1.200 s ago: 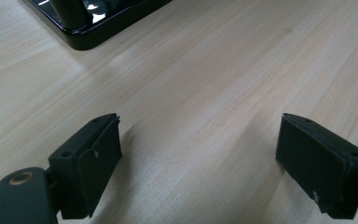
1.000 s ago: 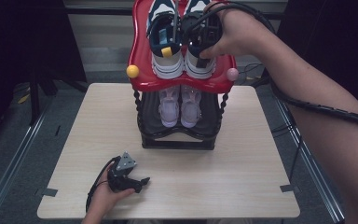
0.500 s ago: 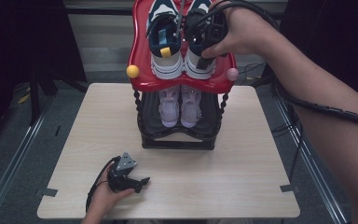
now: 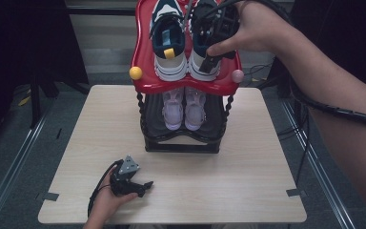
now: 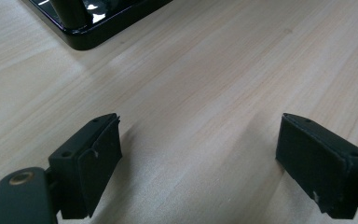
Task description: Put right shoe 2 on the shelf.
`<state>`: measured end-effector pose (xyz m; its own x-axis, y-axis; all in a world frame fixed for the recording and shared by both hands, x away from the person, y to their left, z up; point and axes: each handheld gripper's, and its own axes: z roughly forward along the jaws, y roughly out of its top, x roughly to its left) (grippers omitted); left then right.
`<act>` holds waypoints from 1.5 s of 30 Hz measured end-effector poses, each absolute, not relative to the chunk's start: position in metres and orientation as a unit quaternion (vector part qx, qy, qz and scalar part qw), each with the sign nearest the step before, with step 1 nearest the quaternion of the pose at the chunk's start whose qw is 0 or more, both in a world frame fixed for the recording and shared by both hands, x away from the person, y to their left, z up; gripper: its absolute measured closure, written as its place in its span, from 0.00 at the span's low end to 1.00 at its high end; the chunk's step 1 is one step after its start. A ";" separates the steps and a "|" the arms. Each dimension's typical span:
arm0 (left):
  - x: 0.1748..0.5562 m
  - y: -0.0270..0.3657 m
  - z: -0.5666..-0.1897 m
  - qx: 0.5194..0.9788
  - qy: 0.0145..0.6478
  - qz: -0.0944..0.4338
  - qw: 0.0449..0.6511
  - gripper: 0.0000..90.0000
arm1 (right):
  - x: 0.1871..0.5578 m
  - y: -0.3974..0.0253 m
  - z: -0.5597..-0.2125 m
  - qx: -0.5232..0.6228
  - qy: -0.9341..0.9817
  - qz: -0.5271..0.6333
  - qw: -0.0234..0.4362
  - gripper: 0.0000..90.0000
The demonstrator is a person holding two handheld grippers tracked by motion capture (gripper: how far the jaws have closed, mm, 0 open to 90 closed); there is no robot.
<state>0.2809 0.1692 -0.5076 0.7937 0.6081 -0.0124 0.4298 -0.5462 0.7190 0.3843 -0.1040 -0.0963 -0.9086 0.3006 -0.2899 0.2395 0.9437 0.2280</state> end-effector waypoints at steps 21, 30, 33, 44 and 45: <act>0.281 0.169 -0.508 0.871 0.297 0.118 0.373 0.15 | 0.367 -0.128 -0.075 0.168 0.969 0.119 0.134 0.17; 0.281 0.169 -0.508 0.871 0.297 0.117 0.373 0.15 | 0.355 -0.141 -0.070 0.179 0.969 0.115 0.129 0.17; 0.281 0.169 -0.508 0.871 0.297 0.117 0.374 0.15 | 0.353 -0.147 -0.074 0.179 0.969 0.114 0.123 0.18; 0.281 0.169 -0.508 0.869 0.300 0.115 0.376 0.15 | 0.345 -0.169 -0.090 0.185 0.975 0.081 0.093 0.20; 0.281 0.169 -0.508 0.869 0.300 0.115 0.376 0.15 | 0.345 -0.170 -0.091 0.184 0.976 0.079 0.089 0.20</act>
